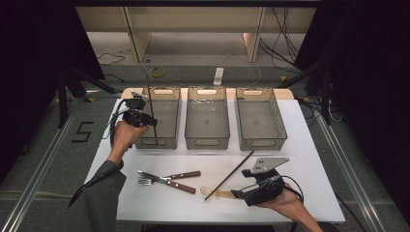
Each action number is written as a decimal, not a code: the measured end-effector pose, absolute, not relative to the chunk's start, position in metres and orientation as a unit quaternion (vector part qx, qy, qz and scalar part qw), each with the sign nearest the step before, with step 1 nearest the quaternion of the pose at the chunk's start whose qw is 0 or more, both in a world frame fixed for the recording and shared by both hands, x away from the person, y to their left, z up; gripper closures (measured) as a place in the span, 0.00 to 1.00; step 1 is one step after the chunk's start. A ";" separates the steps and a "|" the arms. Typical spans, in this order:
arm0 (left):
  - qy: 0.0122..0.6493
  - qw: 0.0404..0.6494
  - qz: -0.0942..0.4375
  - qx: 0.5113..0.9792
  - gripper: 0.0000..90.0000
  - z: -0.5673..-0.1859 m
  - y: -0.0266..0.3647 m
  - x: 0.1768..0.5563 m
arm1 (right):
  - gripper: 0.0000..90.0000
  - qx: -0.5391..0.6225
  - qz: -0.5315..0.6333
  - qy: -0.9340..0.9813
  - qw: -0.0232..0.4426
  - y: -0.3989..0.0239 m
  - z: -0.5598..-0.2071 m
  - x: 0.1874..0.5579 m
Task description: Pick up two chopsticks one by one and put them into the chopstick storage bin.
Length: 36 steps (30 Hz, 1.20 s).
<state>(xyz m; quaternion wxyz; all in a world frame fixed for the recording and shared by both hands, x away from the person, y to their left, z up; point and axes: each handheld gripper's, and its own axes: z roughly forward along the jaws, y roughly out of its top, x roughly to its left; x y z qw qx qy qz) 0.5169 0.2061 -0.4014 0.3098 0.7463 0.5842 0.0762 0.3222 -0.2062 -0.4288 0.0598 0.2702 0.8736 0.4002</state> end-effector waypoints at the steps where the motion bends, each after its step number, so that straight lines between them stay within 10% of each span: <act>1: 0.587 0.310 0.076 0.744 0.81 -0.402 0.207 0.517 | 0.25 0.270 0.401 0.873 0.060 -0.206 -0.429 0.322; 15: 0.584 0.387 0.088 0.708 0.37 -0.374 0.212 0.486 | 0.25 0.270 0.404 0.871 0.071 -0.210 -0.426 0.323; 36: 0.486 0.454 0.129 0.736 0.20 -0.377 0.198 0.390 | 0.29 0.156 0.280 0.942 0.095 -0.192 -0.408 0.365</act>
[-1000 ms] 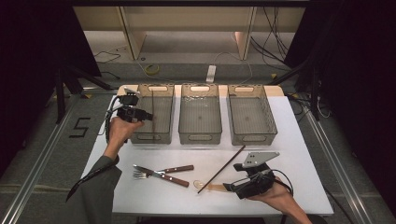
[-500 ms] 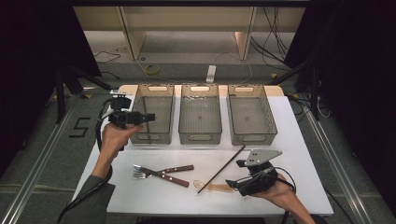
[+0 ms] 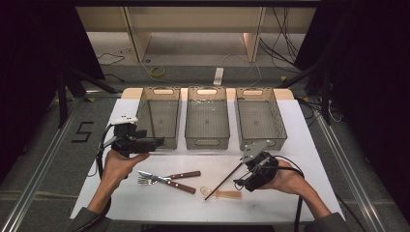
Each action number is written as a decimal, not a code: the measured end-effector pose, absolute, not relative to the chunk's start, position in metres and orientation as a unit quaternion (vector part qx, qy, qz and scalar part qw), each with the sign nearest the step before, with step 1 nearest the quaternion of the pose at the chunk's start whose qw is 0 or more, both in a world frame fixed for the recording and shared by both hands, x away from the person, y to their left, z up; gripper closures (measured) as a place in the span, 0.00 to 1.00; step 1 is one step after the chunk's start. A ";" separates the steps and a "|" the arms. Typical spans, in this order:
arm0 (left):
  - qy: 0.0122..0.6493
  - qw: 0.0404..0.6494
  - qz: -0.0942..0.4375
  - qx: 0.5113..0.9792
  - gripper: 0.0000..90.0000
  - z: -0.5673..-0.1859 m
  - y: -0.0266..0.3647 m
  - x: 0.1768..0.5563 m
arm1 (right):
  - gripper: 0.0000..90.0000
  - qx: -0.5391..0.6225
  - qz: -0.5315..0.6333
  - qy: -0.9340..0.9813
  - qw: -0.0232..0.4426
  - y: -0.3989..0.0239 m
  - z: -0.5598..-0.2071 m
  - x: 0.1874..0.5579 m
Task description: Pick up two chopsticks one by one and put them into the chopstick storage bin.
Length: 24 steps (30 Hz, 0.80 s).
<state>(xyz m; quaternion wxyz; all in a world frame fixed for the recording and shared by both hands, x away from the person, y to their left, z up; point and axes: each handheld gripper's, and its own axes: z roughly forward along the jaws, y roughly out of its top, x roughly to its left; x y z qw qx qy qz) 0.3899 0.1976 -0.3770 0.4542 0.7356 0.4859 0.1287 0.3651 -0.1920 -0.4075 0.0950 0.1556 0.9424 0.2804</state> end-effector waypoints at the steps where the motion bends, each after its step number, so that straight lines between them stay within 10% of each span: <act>1: 0.483 0.457 0.130 0.735 0.19 -0.378 0.197 0.386 | 0.29 0.149 0.273 0.946 0.094 -0.189 -0.408 0.368; 24: 0.423 0.478 0.146 0.756 0.18 -0.407 0.177 0.339 | 0.35 0.059 0.146 0.985 0.076 -0.155 -0.437 0.410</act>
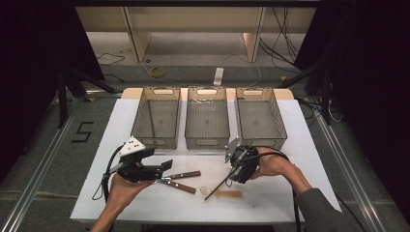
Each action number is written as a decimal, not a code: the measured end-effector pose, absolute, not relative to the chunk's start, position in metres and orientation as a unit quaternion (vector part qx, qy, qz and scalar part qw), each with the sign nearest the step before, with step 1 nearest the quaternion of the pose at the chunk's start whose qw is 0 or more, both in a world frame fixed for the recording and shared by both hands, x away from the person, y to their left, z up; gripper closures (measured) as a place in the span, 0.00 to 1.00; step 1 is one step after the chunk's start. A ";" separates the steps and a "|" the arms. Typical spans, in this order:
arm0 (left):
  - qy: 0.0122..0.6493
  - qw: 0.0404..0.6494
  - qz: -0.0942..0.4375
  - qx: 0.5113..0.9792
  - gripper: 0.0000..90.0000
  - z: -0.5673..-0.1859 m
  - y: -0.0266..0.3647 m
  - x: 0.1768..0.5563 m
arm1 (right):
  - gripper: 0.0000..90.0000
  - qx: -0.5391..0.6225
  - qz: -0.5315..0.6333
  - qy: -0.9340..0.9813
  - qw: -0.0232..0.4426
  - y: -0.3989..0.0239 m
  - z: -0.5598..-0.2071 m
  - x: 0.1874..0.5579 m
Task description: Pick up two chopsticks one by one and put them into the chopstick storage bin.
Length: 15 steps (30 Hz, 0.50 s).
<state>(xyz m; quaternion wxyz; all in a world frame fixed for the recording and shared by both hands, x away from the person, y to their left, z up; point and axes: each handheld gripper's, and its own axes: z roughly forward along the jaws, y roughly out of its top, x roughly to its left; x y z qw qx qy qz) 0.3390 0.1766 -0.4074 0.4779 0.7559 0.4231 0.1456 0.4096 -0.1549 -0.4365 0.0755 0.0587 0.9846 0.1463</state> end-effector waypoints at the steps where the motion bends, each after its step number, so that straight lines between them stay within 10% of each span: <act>1: 0.422 0.479 0.145 0.756 0.18 -0.408 0.176 0.338 | 0.36 0.053 0.141 0.986 0.075 -0.154 -0.438 0.410; 15: 0.421 0.473 0.142 0.761 0.18 -0.412 0.175 0.336 | 0.47 0.031 0.107 0.992 0.061 -0.145 -0.452 0.418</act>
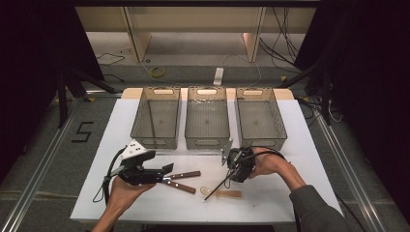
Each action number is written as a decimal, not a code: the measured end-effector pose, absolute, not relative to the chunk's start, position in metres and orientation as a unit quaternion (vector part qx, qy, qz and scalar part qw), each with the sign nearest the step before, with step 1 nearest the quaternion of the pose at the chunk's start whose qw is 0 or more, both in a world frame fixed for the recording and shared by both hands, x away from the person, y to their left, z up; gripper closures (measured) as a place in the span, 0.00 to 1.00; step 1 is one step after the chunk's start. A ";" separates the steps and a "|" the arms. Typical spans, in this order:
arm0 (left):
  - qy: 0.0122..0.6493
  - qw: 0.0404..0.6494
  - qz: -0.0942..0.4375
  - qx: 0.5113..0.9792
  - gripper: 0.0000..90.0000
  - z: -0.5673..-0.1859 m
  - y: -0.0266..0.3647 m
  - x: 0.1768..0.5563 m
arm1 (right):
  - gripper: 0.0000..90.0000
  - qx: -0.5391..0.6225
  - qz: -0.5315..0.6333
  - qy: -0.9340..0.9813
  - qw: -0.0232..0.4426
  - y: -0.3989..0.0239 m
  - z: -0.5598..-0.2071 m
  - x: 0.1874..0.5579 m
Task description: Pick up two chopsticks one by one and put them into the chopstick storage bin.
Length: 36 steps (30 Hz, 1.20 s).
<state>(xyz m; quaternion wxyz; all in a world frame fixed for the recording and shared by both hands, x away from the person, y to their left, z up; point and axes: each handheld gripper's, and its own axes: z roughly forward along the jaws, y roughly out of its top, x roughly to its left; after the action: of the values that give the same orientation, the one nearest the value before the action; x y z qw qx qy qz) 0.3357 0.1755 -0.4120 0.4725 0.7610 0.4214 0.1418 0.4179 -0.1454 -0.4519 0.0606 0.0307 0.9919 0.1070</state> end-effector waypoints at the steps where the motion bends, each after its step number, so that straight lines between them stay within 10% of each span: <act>1: 0.421 0.473 0.141 0.761 0.18 -0.412 0.176 0.336 | 0.47 0.030 0.102 0.993 0.057 -0.144 -0.452 0.418; 36: 0.424 0.467 0.135 0.764 0.18 -0.417 0.172 0.339 | 0.91 -0.075 0.084 0.993 0.046 -0.143 -0.455 0.399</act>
<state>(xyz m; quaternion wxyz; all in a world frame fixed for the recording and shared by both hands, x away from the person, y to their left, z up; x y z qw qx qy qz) 0.3386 0.1721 -0.4167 0.4675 0.7636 0.4245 0.1351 0.3991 -0.1427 -0.4550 0.0457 -0.0753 0.9926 0.0835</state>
